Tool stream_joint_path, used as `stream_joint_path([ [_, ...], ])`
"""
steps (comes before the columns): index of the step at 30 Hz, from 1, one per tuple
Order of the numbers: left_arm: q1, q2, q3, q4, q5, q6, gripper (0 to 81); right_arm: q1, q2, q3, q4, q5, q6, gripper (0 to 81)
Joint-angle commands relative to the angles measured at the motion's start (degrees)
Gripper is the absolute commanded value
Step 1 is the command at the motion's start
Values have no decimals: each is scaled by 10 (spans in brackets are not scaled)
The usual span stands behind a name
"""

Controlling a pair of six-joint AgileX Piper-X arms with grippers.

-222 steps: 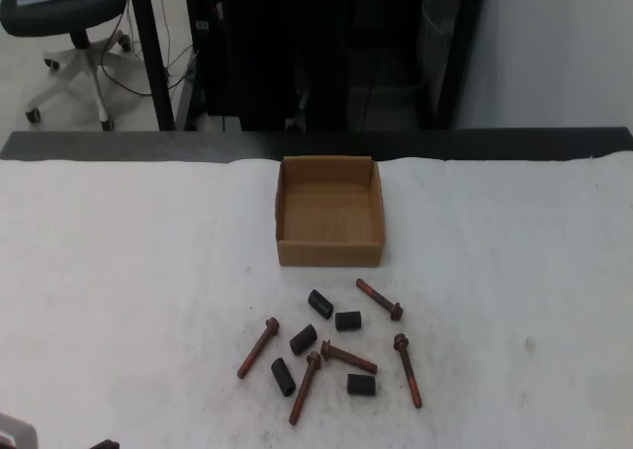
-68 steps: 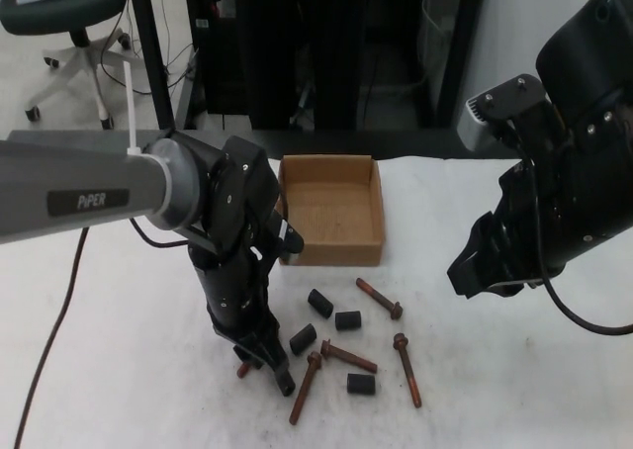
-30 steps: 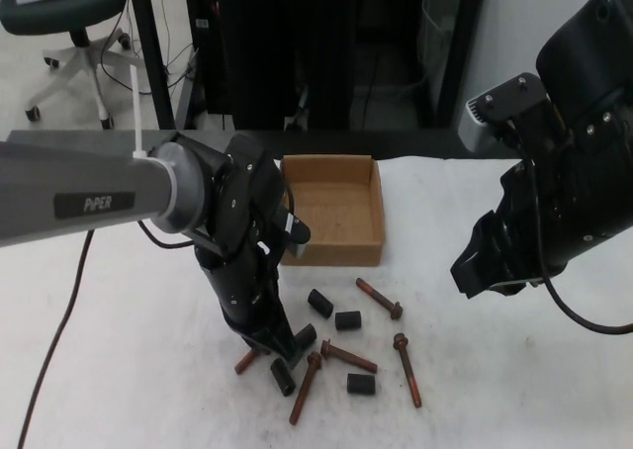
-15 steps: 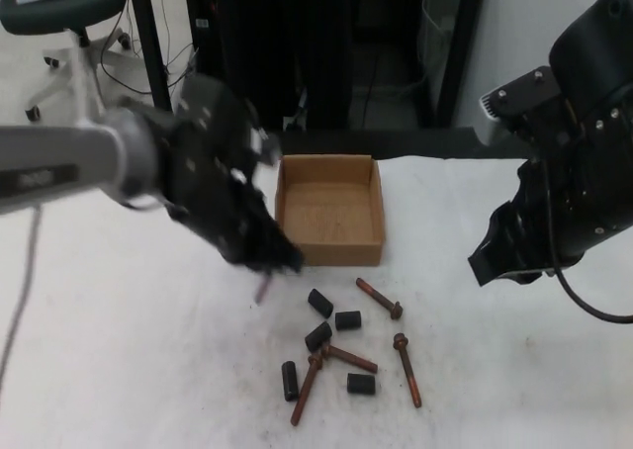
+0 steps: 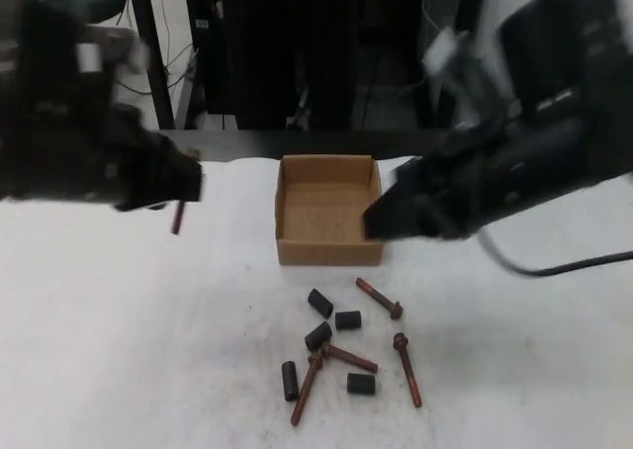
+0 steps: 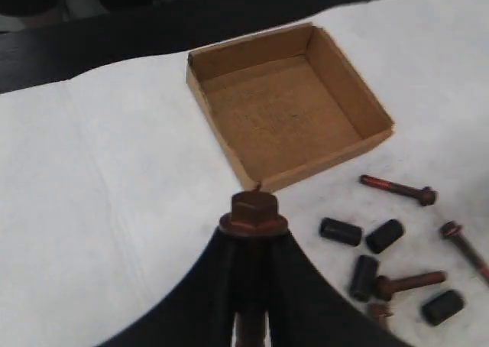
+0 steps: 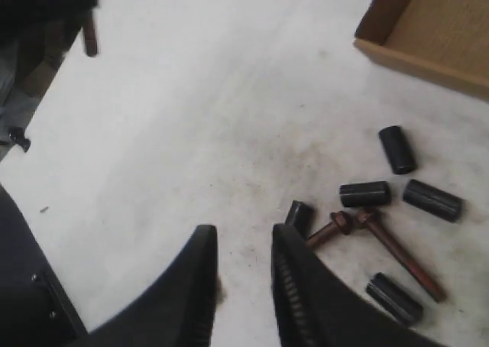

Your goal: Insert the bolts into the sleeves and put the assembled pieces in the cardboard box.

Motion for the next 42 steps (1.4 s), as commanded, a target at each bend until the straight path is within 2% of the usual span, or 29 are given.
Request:
stream_joint_path([
  [1, 8, -60, 27, -33, 23, -20, 2, 46, 66, -11, -23, -10, 12, 199],
  [4, 10, -157, 64, -35, 21, -18, 2, 80, 120, -29, -21, 8, 7, 199],
  [7, 10, -228, 86, -31, 19, -18, 2, 110, 170, -65, 8, 38, -36, 201],
  [12, 10, -293, 92, -31, -20, -18, 2, 134, 231, -126, 86, 100, -96, 207],
  [15, 10, -303, 92, -24, -28, -18, 2, 136, 250, -152, 121, 110, -93, 252],
  [17, 10, -303, 92, -8, -38, -18, 2, 136, 254, -162, 135, 143, -86, 272],
  [21, 10, -303, 98, 22, -68, 2, 2, 136, 254, -165, 143, 181, -85, 272],
  [26, 10, -303, 98, 35, -68, 29, 2, 148, 271, -172, 134, 183, -39, 272],
  [33, 10, -303, 98, 35, -68, 29, 2, 177, 328, -235, 163, 186, -19, 272],
  [42, 10, -303, 98, 82, -68, 50, 2, 182, 366, -276, 228, 247, -12, 272],
])
